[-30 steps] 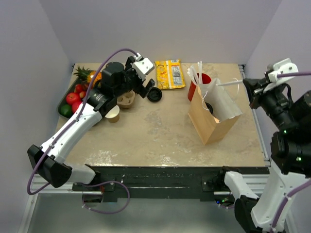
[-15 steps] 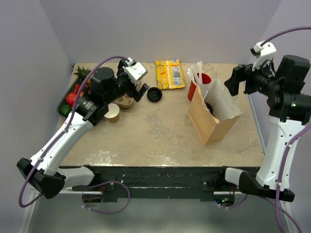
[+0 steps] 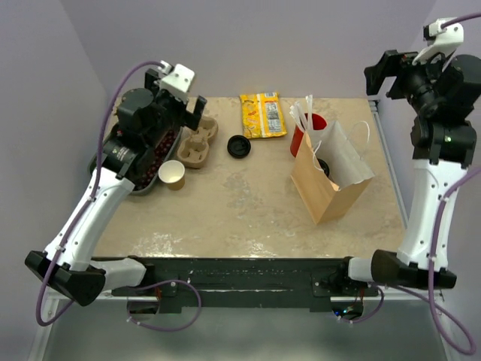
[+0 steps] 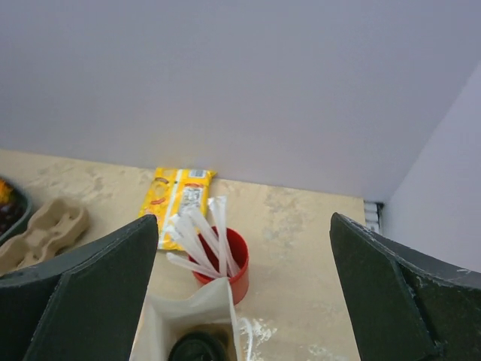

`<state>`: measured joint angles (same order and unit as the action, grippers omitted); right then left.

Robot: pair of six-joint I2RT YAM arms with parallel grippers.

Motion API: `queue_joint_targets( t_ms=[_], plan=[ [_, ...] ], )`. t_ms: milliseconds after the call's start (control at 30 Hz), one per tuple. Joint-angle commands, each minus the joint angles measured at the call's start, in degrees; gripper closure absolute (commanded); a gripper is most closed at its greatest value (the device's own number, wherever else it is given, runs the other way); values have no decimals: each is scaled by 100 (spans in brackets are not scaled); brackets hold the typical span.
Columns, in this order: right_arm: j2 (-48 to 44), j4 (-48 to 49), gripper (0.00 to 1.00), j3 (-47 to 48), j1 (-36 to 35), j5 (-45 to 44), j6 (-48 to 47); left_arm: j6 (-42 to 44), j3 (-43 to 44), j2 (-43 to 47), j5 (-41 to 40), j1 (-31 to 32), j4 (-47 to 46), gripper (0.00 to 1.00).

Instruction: Pack the takeout coffee

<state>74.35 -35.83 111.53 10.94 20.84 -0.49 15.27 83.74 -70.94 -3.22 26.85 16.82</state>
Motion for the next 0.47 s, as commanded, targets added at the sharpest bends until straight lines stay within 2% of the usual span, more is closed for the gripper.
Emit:
queue_joint_targets(
  t_ms=[0,133,267,367,433],
  plan=[
    [536,-132,1,185,-13,-1362,576,-893,563,-252,-610,-539,-127,0],
    [284,-460,1,29,-13,-1592,323,-1491,1502,-728,-250,-1347,557,0],
    [28,-257,1,-43,-22,-1153,242,-1685,1636,-773,-143,-1630,481,0],
    [298,-668,1,482,-66,-994,190,-1720,1680,-720,-161,-1876,445,0],
    [414,-758,1,912,-66,-1229,260,-1694,1776,-729,-170,-2060,436,0]
  ],
)
